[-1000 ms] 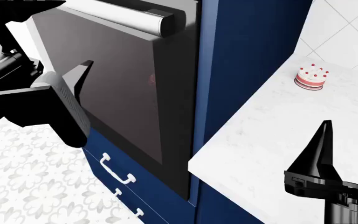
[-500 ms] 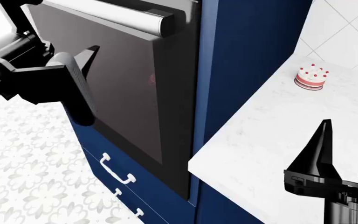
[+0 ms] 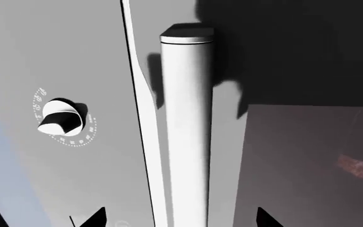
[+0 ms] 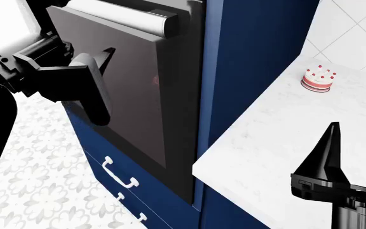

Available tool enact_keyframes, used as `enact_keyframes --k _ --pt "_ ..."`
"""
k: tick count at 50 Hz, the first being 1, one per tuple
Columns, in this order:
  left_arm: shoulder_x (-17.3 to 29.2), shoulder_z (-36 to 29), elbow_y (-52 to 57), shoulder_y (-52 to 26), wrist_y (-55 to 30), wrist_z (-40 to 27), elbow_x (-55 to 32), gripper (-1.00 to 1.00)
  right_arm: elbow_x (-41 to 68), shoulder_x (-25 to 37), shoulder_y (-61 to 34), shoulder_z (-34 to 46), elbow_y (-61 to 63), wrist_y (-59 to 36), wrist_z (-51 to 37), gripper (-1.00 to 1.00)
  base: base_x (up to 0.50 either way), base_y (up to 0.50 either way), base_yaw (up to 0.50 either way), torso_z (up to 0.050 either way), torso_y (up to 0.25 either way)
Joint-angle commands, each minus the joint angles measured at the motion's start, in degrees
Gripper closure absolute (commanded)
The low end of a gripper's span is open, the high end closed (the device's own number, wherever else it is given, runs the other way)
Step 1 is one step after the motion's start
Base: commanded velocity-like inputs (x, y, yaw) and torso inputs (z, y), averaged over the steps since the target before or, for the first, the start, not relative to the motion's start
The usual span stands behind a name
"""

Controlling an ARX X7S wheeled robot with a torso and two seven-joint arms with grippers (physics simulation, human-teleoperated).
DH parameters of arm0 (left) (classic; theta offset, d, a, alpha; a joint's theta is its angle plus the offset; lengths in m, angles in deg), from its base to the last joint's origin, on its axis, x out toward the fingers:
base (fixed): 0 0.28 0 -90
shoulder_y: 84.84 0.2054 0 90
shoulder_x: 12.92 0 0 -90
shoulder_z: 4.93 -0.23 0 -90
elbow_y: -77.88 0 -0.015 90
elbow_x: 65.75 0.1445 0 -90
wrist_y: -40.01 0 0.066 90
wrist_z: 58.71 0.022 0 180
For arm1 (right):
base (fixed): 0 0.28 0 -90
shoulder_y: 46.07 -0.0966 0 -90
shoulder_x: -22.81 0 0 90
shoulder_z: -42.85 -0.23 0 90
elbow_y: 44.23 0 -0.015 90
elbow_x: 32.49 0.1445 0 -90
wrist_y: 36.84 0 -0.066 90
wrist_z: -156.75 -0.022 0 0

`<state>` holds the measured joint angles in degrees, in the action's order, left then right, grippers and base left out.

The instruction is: Open the oven door

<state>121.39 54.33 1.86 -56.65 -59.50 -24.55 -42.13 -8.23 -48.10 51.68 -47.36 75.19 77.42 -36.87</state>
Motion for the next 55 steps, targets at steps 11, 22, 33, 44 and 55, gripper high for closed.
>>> enact_keyframes --k 11,22,33,44,55 --pt "-1.96 -2.47 -2.45 -0.94 2.93 0.00 -0.01 -1.00 0.09 0.30 -0.03 0.24 -0.06 0.19 -0.19 -1.00 0.00 0.00 0.00 0.000 0.000" --pt "-3.28 -3.81 -4.99 -2.53 4.51 0.20 0.22 -1.00 0.10 0.41 0.00 0.38 -0.09 0.31 -0.28 -1.00 0.00 0.00 0.00 0.000 0.000" --pt "-3.99 -4.22 -5.90 -4.20 4.77 1.17 -0.09 -1.00 0.15 0.55 -0.05 0.55 -0.19 0.29 -0.41 -1.00 0.00 0.00 0.00 0.000 0.000" --pt "-4.63 -4.86 -6.72 -5.21 5.14 1.67 0.03 -1.00 0.27 0.70 0.00 0.60 -0.14 0.33 -0.58 -1.00 0.00 0.00 0.00 0.000 0.000" --pt "-5.53 -5.36 -8.27 -6.54 5.54 2.13 -0.21 -1.00 0.30 0.83 0.32 0.68 -0.08 0.59 -0.63 -1.00 0.00 0.00 0.00 0.000 0.000"
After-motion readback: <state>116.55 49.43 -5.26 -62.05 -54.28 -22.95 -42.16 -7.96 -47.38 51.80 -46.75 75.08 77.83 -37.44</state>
